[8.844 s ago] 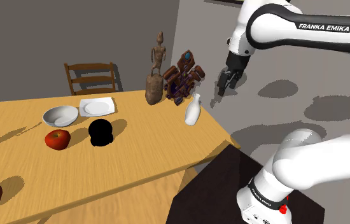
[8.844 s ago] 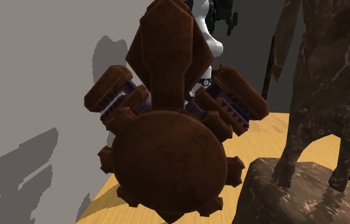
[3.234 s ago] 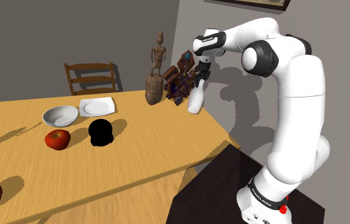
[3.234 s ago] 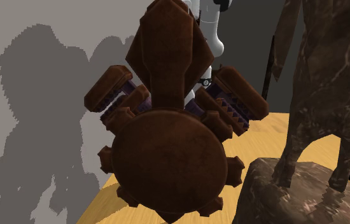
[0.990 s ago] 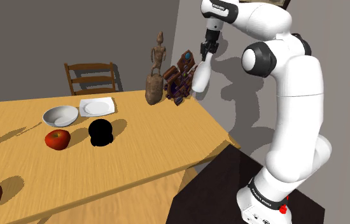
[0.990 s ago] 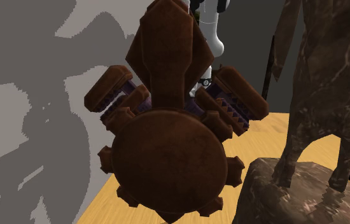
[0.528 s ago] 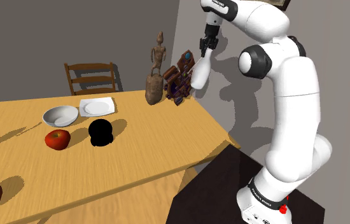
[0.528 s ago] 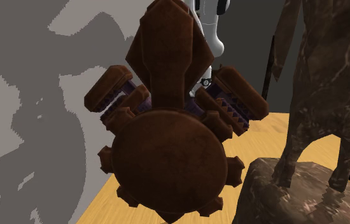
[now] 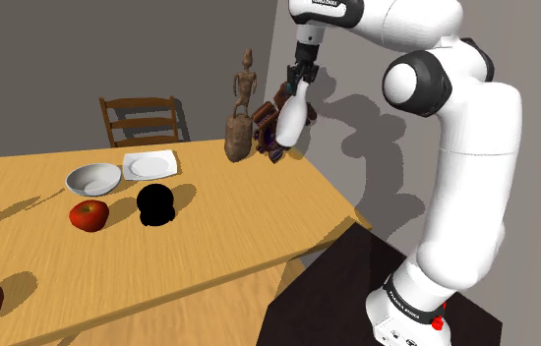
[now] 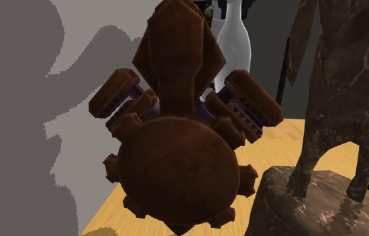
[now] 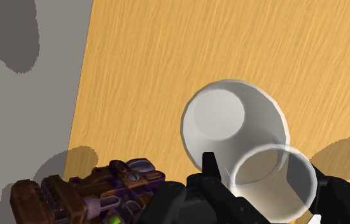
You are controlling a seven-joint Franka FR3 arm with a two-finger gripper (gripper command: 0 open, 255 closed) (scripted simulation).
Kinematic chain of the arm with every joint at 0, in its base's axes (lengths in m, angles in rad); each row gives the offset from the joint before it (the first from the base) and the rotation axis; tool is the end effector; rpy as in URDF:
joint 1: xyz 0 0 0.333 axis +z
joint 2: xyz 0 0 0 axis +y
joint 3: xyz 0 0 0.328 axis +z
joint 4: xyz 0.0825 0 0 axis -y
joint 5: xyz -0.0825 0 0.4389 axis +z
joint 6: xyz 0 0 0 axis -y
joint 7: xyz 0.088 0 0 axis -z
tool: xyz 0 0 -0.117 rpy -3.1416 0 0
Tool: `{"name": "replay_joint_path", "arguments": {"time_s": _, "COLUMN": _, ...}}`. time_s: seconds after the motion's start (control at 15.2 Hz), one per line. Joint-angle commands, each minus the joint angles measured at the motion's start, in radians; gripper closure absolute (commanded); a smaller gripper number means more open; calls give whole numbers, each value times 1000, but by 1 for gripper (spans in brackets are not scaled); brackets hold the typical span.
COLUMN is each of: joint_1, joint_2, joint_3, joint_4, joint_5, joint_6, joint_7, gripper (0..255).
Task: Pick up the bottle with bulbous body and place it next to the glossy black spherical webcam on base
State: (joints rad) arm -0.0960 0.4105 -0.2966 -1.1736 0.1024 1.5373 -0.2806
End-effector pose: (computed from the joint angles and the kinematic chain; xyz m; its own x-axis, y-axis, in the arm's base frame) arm 0.6907 -0.2247 0.5658 0.9955 -0.0885 -0.0335 -0.0883 -0.9961 0.0054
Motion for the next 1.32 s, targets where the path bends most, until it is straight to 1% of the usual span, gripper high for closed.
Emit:
{"name": "replay_joint_path", "arguments": {"time_s": 0.0, "joint_1": 37, "joint_2": -17, "joint_3": 12, "joint_4": -37, "joint_5": -8, "joint_6": 22, "joint_7": 46, "gripper": 255}}
{"name": "replay_joint_path", "arguments": {"time_s": 0.26, "joint_1": 104, "joint_2": -44, "joint_3": 36, "joint_4": -101, "joint_5": -20, "joint_6": 61, "joint_7": 129, "gripper": 255}}
{"name": "replay_joint_path", "arguments": {"time_s": 0.59, "joint_1": 179, "joint_2": -49, "joint_3": 68, "joint_4": -141, "joint_5": -29, "joint_6": 97, "joint_7": 233, "gripper": 255}}
{"name": "replay_joint_path", "arguments": {"time_s": 0.92, "joint_1": 249, "joint_2": -27, "joint_3": 100, "joint_4": -141, "joint_5": -33, "joint_6": 120, "joint_7": 333, "gripper": 255}}
{"name": "replay_joint_path", "arguments": {"time_s": 1.25, "joint_1": 314, "joint_2": 21, "joint_3": 131, "joint_4": -100, "joint_5": -34, "joint_6": 129, "joint_7": 429, "gripper": 255}}
